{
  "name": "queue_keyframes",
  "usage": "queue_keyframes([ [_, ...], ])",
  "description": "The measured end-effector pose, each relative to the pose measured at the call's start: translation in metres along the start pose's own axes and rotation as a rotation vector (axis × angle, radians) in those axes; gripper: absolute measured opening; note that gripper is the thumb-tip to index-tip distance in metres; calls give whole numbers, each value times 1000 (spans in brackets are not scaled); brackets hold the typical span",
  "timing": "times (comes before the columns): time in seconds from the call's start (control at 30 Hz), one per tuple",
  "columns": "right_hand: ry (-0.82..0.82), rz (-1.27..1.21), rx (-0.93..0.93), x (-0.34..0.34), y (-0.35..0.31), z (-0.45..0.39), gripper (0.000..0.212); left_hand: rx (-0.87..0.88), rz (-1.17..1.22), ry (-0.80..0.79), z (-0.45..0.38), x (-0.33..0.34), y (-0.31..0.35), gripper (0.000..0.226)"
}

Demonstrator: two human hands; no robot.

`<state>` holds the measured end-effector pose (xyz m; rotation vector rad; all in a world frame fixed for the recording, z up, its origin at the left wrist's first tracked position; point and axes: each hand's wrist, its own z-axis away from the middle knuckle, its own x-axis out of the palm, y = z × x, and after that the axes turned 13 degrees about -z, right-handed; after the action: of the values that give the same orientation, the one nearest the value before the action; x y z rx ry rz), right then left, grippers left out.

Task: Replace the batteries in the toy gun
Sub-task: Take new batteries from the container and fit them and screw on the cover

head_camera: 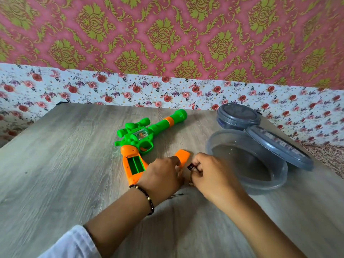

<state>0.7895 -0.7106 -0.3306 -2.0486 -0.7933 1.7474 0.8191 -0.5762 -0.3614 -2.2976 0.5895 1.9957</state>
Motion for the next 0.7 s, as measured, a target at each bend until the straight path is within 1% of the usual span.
queue_keyframes([
  [0.03, 9, 22, -1, -2, 3, 5, 5, 10, -5, -6, 1, -1, 0, 27],
  [0.13, 4, 118, -37, -6, 13, 20, 11, 20, -12, -32, 1, -3, -2, 25],
  [0.23, -88, 249, -71, -4, 18, 28, 13, 17, 0, -71, 1, -4, -2, 26],
  [0.3, -130, 285, -74, 1, 21, 28, 18, 19, 12, -89, -1, -3, -2, 29],
  [0.4, -144, 308, -77, 6, 22, 25, 19, 7, 42, -98, 0, -2, -5, 31],
  [0.5, -88, 311, -62, 8, 18, 17, 17, 12, 34, -74, -1, -1, -8, 24],
  [0.57, -30, 286, -48, 9, 17, 8, 17, 15, 37, -70, -1, -1, -8, 25],
  [0.63, 9, 220, -15, 11, 18, 0, 18, 14, 38, -80, -1, -2, -7, 26],
  [0.7, -4, 143, 2, 12, 19, -7, 19, 11, 33, -95, 1, -4, -6, 27],
])
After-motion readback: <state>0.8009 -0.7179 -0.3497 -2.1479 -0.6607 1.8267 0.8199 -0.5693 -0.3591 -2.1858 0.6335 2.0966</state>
